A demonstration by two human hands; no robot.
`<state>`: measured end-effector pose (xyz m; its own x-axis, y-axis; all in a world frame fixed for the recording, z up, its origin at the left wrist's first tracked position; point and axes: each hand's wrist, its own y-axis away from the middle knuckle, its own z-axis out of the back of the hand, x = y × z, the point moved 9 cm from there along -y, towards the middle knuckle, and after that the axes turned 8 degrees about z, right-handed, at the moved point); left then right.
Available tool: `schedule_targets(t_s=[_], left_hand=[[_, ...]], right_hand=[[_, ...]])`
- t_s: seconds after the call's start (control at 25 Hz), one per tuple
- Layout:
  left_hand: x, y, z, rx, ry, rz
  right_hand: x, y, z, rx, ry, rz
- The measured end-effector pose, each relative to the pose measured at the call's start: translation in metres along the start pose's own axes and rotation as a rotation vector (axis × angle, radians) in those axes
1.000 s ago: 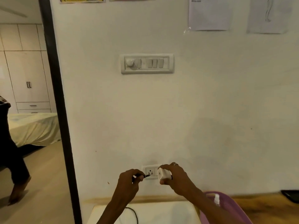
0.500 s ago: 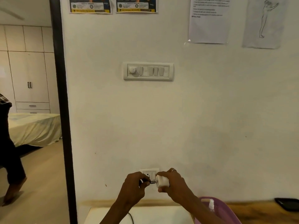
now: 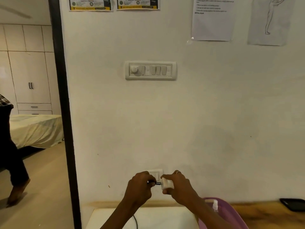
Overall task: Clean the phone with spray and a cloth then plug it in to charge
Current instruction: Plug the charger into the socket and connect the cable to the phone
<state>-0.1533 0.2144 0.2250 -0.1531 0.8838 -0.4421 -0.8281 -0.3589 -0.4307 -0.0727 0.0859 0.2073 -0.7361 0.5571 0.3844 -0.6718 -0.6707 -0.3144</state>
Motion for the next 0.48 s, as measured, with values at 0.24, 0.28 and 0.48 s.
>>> schedule_targets(t_s=[0.24,0.28,0.48], left_hand=[[-0.013,-0.002,-0.001,-0.021,0.01,-0.03],[-0.013,-0.003,0.0,-0.026,0.035,-0.015],[-0.022,-0.01,0.007,-0.051,0.044,-0.004]], right_hand=[[-0.003,0.002,0.01,0.0,0.005,-0.004],[-0.002,0.002,0.012,-0.007,0.011,0.003],[0.003,0.001,0.015,-0.073,0.015,0.02]])
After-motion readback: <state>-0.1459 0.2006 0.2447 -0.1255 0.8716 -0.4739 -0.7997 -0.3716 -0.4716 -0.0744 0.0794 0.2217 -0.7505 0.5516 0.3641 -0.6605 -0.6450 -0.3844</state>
